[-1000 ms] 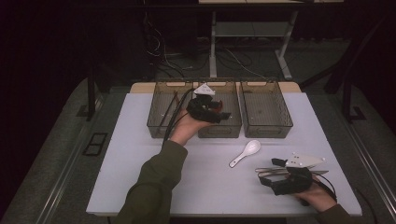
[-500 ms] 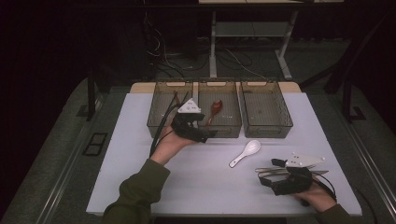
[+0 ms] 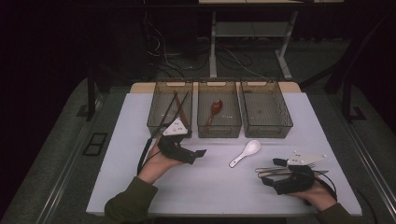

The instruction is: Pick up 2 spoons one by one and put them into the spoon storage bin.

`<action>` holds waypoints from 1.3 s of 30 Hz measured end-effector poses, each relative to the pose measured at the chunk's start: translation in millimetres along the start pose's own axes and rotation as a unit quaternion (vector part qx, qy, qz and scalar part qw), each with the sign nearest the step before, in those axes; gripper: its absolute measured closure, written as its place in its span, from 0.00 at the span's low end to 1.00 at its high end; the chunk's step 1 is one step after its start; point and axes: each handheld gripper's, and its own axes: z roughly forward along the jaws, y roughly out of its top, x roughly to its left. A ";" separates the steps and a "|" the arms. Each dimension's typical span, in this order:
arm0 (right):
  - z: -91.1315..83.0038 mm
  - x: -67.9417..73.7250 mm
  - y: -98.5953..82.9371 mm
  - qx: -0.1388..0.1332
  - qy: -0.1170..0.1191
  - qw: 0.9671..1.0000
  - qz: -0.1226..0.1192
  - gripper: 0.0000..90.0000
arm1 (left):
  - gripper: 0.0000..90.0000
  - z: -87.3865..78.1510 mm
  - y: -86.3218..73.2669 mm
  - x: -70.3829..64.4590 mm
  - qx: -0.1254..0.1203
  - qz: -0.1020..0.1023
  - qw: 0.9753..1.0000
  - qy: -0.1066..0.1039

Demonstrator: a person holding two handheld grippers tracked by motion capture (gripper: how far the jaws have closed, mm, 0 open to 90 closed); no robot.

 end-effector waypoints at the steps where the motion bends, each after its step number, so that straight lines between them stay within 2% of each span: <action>1: -1.1 0.1 0.8 0.002 0.002 1.000 0.001 0.12 | 0.09 -2.2 -5.1 -1.8 0.000 0.002 1.000 0.004; 5: -2.2 0.1 2.4 0.012 0.010 1.000 -0.006 0.12 | 0.05 -6.6 -22.1 -5.1 0.005 -0.006 1.000 0.005; 8: -1.6 2.3 3.1 0.020 0.010 1.000 -0.006 0.18 | 0.03 -9.6 -32.7 -6.7 0.011 -0.012 1.000 0.005; 11: -1.0 3.9 4.6 0.027 0.006 1.000 -0.007 0.29 | 0.00 -13.7 -44.8 -9.2 0.015 -0.013 1.000 0.010; 17: 1.3 4.8 9.7 0.035 0.006 0.999 -0.002 0.61 | 0.00 -21.7 -63.6 -17.1 0.018 -0.017 1.000 0.015; 21: 6.0 6.5 16.3 0.043 0.011 0.999 -0.007 0.79 | 0.00 -24.4 -71.0 -17.2 0.011 -0.017 1.000 0.018; 26: 16.5 7.8 24.8 0.056 0.016 0.998 -0.014 0.97 | 0.00 -24.8 -74.7 -12.1 0.004 -0.025 1.000 0.010; 39: 49.3 9.1 42.3 0.092 0.032 0.995 -0.026 0.99 | 0.00 -22.8 -74.4 -14.2 0.009 -0.018 1.000 0.002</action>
